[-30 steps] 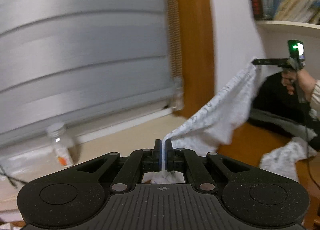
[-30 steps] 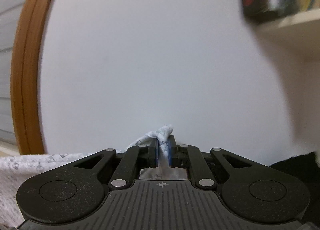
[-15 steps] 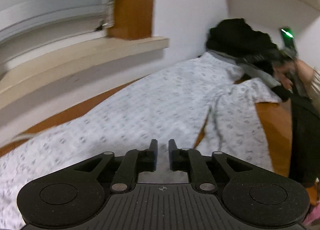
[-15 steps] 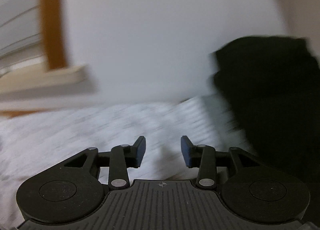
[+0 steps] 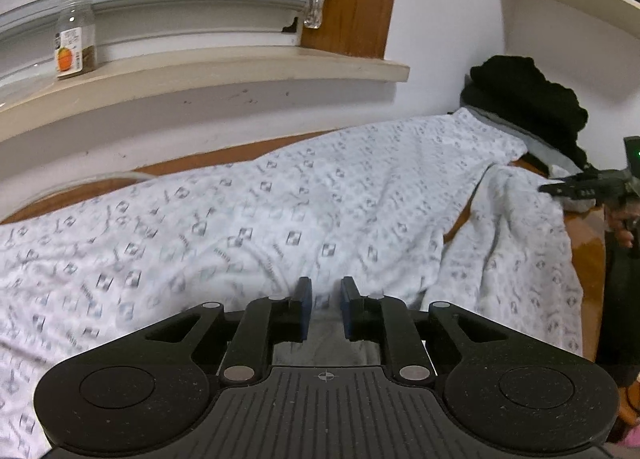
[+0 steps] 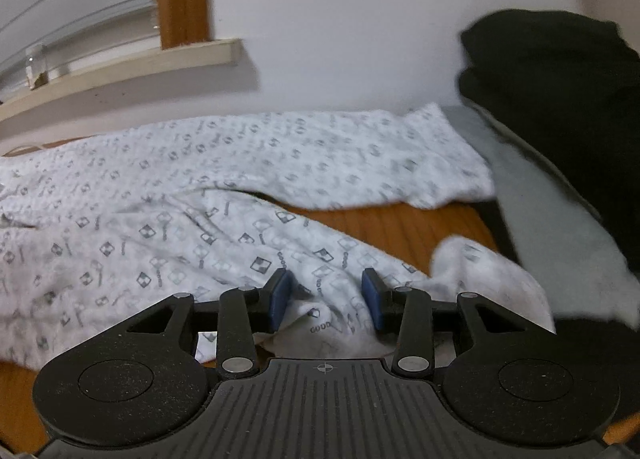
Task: Fold clothes
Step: 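Open both grippers and smooth the folded garment on the desk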
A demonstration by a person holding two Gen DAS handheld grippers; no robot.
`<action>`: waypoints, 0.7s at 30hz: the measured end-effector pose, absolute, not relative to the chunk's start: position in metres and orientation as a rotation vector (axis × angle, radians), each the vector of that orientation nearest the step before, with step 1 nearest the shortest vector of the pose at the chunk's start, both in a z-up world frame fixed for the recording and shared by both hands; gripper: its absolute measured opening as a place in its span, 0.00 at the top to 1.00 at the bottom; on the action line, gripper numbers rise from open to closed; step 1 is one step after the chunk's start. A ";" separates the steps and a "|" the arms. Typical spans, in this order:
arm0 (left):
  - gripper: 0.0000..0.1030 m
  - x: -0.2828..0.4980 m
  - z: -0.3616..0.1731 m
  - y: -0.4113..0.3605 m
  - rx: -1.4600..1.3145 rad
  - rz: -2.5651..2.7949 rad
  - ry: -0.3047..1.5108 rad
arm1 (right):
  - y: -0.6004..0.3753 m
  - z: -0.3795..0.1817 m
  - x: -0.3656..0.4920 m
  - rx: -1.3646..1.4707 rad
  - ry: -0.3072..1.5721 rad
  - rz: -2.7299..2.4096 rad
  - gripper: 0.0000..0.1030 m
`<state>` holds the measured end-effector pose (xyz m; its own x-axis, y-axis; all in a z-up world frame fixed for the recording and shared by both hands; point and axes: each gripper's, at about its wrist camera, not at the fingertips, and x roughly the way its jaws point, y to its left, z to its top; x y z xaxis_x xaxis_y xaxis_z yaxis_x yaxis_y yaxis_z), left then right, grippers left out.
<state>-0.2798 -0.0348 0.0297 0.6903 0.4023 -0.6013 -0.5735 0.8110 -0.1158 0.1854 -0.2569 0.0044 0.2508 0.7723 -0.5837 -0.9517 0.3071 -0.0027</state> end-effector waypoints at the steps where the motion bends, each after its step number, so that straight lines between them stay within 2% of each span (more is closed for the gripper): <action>1: 0.84 -0.284 0.028 -0.036 -0.308 0.551 0.591 | -0.263 0.004 0.186 -0.395 0.545 1.202 0.62; 5: 0.83 -0.302 0.024 -0.040 -0.331 0.539 0.571 | -0.272 0.011 0.188 -0.441 0.598 1.149 0.62; 9: 0.82 -0.314 0.024 -0.041 -0.365 0.530 0.560 | -0.256 0.033 0.167 -0.432 0.503 1.145 0.61; 21: 0.82 -0.351 0.027 -0.050 -0.354 0.511 0.572 | -0.124 0.026 0.061 -0.462 0.491 1.503 0.61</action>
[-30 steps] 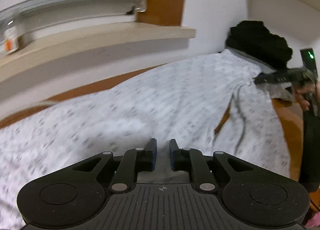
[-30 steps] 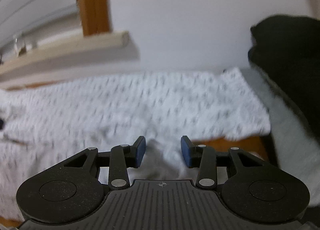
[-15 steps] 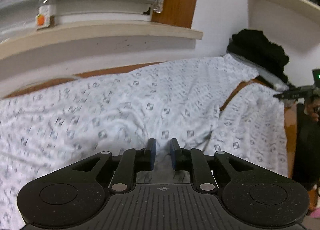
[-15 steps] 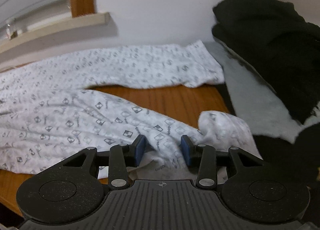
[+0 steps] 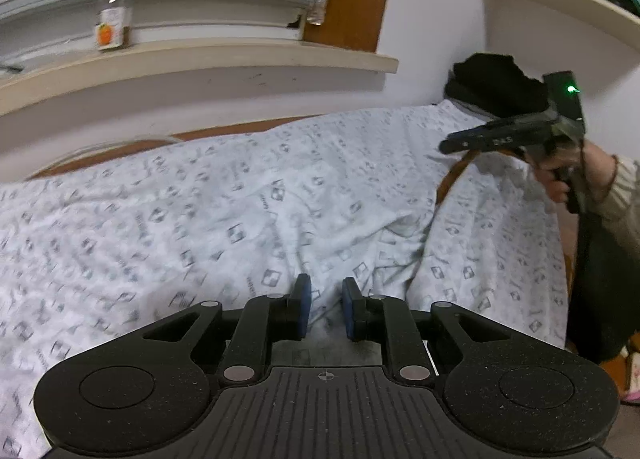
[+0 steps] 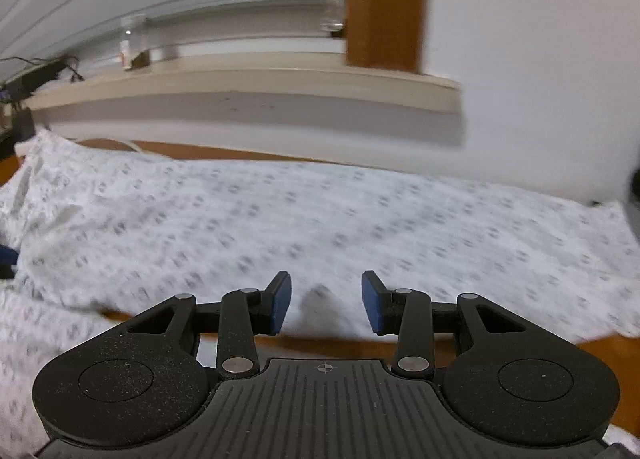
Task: Fold clothes
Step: 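Open both grippers and smooth the folded garment on the desk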
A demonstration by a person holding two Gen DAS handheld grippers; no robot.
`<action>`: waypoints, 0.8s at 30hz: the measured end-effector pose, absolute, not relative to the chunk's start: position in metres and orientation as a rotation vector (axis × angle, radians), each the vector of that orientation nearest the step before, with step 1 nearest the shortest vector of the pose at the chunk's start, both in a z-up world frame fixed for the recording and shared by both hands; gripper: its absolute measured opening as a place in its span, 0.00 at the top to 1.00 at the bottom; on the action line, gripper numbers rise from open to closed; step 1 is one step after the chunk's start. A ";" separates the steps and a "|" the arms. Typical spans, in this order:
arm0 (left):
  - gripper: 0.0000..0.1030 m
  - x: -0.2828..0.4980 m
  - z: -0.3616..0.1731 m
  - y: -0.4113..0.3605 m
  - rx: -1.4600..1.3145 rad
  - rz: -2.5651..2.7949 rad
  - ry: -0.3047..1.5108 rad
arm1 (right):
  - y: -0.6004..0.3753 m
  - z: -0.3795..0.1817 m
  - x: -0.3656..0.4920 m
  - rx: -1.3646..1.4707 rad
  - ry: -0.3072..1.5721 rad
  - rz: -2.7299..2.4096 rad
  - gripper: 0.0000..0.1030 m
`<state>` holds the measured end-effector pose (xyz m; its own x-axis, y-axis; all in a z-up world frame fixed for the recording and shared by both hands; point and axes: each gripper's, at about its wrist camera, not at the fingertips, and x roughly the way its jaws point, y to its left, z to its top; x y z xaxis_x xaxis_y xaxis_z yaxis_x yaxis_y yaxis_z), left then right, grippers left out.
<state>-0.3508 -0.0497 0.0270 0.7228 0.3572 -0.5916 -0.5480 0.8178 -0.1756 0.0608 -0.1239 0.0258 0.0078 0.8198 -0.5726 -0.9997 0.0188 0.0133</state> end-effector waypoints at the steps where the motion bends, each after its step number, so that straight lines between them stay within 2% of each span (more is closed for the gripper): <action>1: 0.82 -0.354 0.028 -0.048 -0.372 0.514 0.573 | -0.120 0.022 0.059 -0.472 0.495 1.504 0.60; 4: 0.80 -0.362 0.036 -0.038 -0.417 0.538 0.578 | -0.112 0.011 0.056 -0.496 0.494 1.499 0.60; 9: 0.71 -0.392 0.067 -0.013 -0.387 0.660 0.546 | -0.115 0.008 0.060 -0.454 0.494 1.506 0.56; 13: 0.55 -0.428 0.082 0.029 -0.343 0.841 0.538 | -0.117 0.007 0.060 -0.458 0.493 1.513 0.52; 15: 0.55 -0.437 0.082 0.056 -0.295 0.928 0.564 | -0.116 0.007 0.060 -0.462 0.494 1.520 0.50; 18: 0.47 -0.441 0.081 0.092 -0.221 0.987 0.613 | -0.115 0.007 0.060 -0.464 0.497 1.524 0.47; 24: 0.46 -0.446 0.070 0.132 -0.190 1.067 0.695 | -0.115 0.007 0.061 -0.461 0.502 1.520 0.42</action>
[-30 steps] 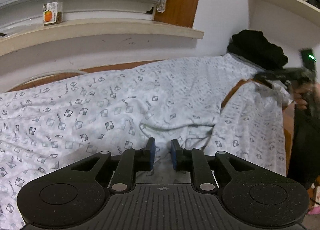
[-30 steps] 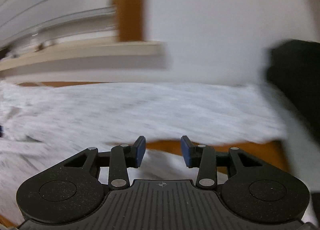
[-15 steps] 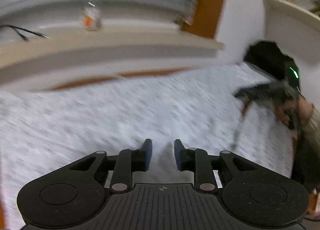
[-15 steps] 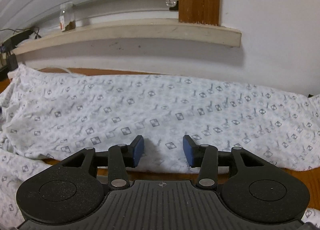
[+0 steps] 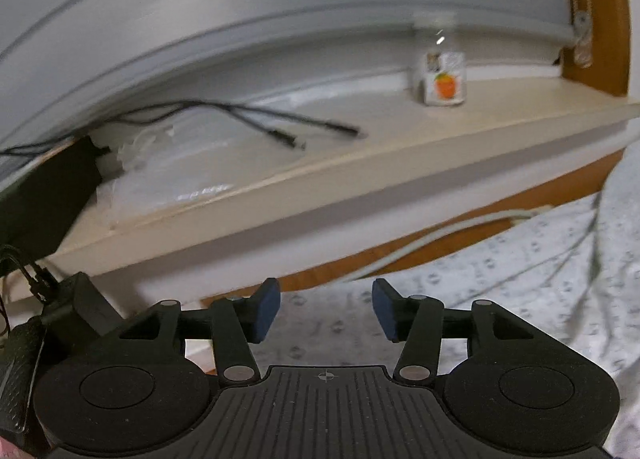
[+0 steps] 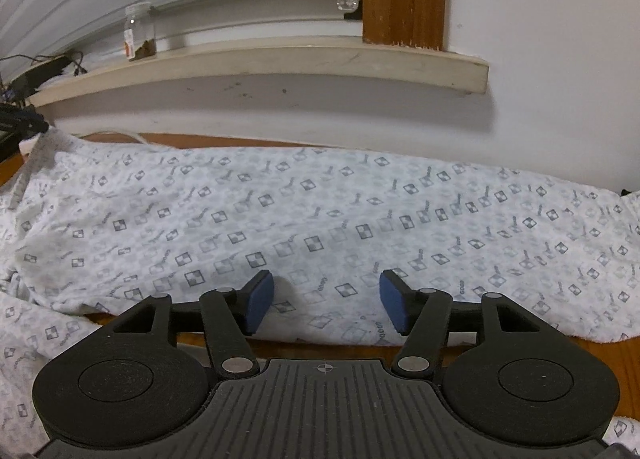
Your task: Fold clothes
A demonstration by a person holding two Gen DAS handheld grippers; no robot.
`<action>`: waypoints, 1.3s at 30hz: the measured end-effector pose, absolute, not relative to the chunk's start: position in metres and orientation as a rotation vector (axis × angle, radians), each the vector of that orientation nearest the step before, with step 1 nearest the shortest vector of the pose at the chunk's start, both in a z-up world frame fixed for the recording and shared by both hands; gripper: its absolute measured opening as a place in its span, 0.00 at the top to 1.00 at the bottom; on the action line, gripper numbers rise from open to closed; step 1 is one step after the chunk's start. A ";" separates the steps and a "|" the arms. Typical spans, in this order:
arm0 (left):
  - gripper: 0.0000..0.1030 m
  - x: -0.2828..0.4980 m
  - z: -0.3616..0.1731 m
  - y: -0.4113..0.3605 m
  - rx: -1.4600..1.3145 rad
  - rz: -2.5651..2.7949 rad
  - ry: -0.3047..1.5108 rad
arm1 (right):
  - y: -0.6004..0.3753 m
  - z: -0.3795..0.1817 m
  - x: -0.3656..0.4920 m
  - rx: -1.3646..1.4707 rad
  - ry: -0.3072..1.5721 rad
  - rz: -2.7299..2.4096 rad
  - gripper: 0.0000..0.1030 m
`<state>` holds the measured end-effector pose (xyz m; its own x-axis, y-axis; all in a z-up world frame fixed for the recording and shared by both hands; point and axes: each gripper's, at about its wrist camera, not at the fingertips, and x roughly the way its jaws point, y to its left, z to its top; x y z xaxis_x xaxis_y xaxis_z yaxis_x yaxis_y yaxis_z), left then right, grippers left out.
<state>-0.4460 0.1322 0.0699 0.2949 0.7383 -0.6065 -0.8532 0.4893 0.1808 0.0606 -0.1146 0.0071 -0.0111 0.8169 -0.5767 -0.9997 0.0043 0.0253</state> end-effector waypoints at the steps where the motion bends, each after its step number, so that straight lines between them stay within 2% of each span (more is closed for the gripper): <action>1: 0.46 -0.449 0.065 0.136 -0.194 1.078 0.711 | -0.115 0.007 0.061 -0.462 0.502 1.520 0.42; 4: 0.48 -0.455 0.054 0.143 -0.186 1.111 0.732 | -0.114 0.007 0.060 -0.464 0.502 1.520 0.42; 6: 0.58 -0.459 0.050 0.146 -0.196 1.116 0.718 | -0.114 0.007 0.060 -0.465 0.503 1.522 0.41; 8: 0.96 -0.463 0.048 0.148 -0.203 1.119 0.707 | -0.114 0.007 0.060 -0.465 0.505 1.526 0.39; 9: 0.99 -0.465 0.049 0.146 -0.190 1.125 0.698 | -0.114 0.007 0.060 -0.466 0.504 1.529 0.38; 15: 1.00 -0.499 0.081 0.134 -0.144 1.282 0.505 | -0.114 0.005 0.059 -0.468 0.503 1.528 0.38; 18: 0.99 -0.502 0.074 0.147 -0.184 1.305 0.597 | -0.114 0.005 0.059 -0.471 0.501 1.537 0.38; 19: 0.95 -0.500 0.069 0.149 -0.199 1.294 0.642 | -0.114 0.005 0.059 -0.471 0.502 1.538 0.38; 20: 0.85 -0.498 0.067 0.147 -0.205 1.281 0.657 | -0.114 0.005 0.059 -0.470 0.502 1.538 0.38; 22: 0.79 -0.493 0.064 0.138 -0.210 1.256 0.654 | -0.114 0.005 0.059 -0.470 0.503 1.539 0.38; 25: 0.78 -0.479 0.070 0.128 -0.231 1.203 0.625 | -0.114 0.004 0.059 -0.470 0.504 1.543 0.37; 27: 0.78 -0.460 0.075 0.122 -0.227 1.137 0.611 | -0.113 0.004 0.059 -0.468 0.506 1.548 0.36; 29: 0.66 -0.432 0.080 0.118 -0.224 1.050 0.607 | -0.114 0.005 0.060 -0.465 0.509 1.552 0.36; 30: 0.65 -0.417 0.081 0.118 -0.222 1.005 0.609 | -0.114 0.005 0.060 -0.462 0.510 1.553 0.36; 39: 0.65 -0.296 0.058 0.158 -0.227 0.700 0.686 | -0.114 0.005 0.060 -0.462 0.512 1.557 0.36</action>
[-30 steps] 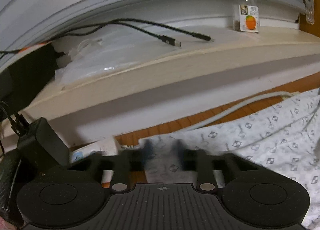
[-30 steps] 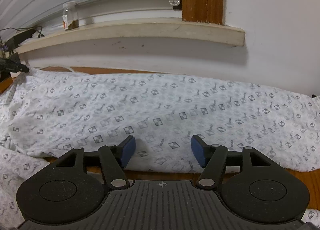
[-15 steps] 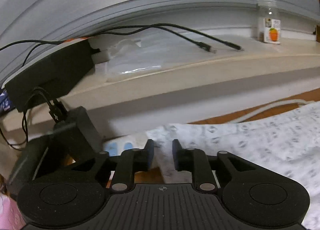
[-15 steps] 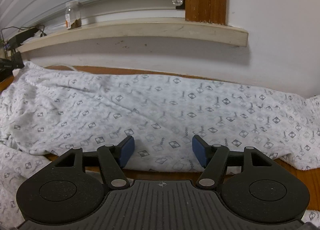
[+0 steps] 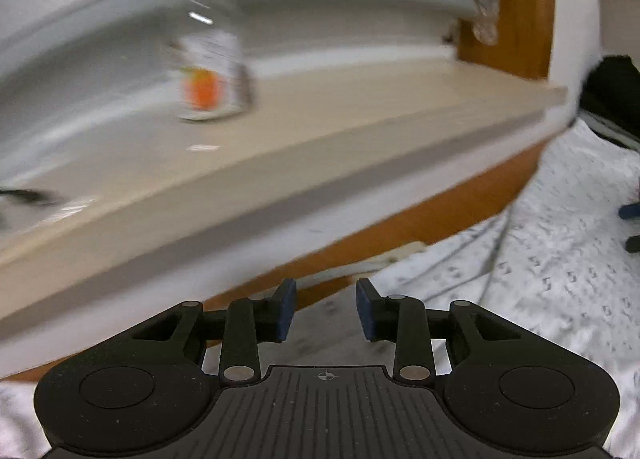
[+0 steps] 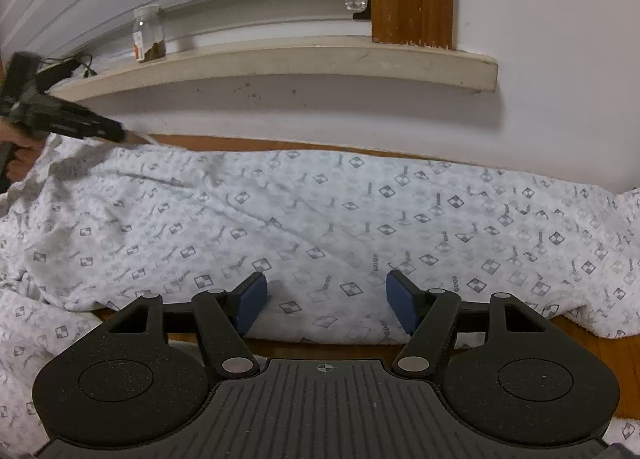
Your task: Fold clothes
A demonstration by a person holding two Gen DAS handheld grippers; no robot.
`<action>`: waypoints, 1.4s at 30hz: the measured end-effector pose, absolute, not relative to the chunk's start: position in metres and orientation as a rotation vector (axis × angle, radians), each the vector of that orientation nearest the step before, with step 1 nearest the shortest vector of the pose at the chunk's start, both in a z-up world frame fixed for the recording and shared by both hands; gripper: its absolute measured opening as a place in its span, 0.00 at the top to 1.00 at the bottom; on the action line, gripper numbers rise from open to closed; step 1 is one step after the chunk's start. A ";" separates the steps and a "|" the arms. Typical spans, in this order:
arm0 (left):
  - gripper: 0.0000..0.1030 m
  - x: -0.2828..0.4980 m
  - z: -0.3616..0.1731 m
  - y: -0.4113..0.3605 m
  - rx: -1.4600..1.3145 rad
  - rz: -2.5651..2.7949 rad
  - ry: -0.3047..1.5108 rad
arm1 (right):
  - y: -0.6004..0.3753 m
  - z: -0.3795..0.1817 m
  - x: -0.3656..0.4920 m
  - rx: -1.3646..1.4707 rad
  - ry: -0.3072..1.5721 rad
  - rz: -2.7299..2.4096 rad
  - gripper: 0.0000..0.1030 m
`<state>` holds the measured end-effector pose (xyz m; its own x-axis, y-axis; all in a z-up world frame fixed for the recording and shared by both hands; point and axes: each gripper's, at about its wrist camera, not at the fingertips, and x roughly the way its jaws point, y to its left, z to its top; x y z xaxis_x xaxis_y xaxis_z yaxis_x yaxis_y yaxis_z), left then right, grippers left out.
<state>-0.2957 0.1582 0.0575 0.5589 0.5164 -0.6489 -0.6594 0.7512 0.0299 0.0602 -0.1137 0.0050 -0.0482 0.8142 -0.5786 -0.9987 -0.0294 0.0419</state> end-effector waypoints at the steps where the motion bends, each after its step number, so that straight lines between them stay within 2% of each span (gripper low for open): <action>1: 0.65 -0.291 0.056 0.159 -0.234 0.665 0.684 | -0.114 0.005 0.060 -0.462 0.512 1.557 0.36; 6: 0.67 -0.281 0.048 0.159 -0.233 0.594 0.713 | -0.114 0.005 0.064 -0.442 0.527 1.570 0.36; 9: 0.72 -0.282 0.045 0.158 -0.242 0.589 0.700 | -0.115 0.006 0.066 -0.430 0.537 1.578 0.36; 10: 0.82 -0.279 0.046 0.157 -0.218 0.582 0.701 | -0.115 0.006 0.066 -0.430 0.538 1.580 0.36; 11: 1.00 -0.275 0.047 0.154 -0.187 0.569 0.705 | -0.115 0.006 0.065 -0.432 0.537 1.581 0.36; 13: 1.00 -0.269 0.049 0.148 -0.128 0.576 0.708 | -0.114 0.006 0.064 -0.438 0.533 1.580 0.36; 18: 1.00 -0.283 0.078 0.140 -0.072 0.768 0.508 | -0.114 0.006 0.062 -0.453 0.524 1.576 0.36; 23: 1.00 -0.268 0.061 0.146 -0.064 0.812 0.613 | -0.115 0.007 0.060 -0.469 0.514 1.574 0.36; 33: 1.00 -0.260 0.061 0.156 -0.105 0.850 0.564 | -0.115 0.007 0.057 -0.482 0.507 1.574 0.36; 35: 0.94 -0.258 0.060 0.151 -0.114 0.781 0.576 | -0.115 0.007 0.057 -0.483 0.506 1.574 0.36; 38: 0.58 -0.246 0.057 0.145 -0.071 0.685 0.631 | -0.115 0.007 0.057 -0.480 0.510 1.576 0.35; 42: 0.57 -0.230 0.053 0.148 -0.022 0.624 0.712 | -0.115 0.007 0.057 -0.480 0.510 1.576 0.35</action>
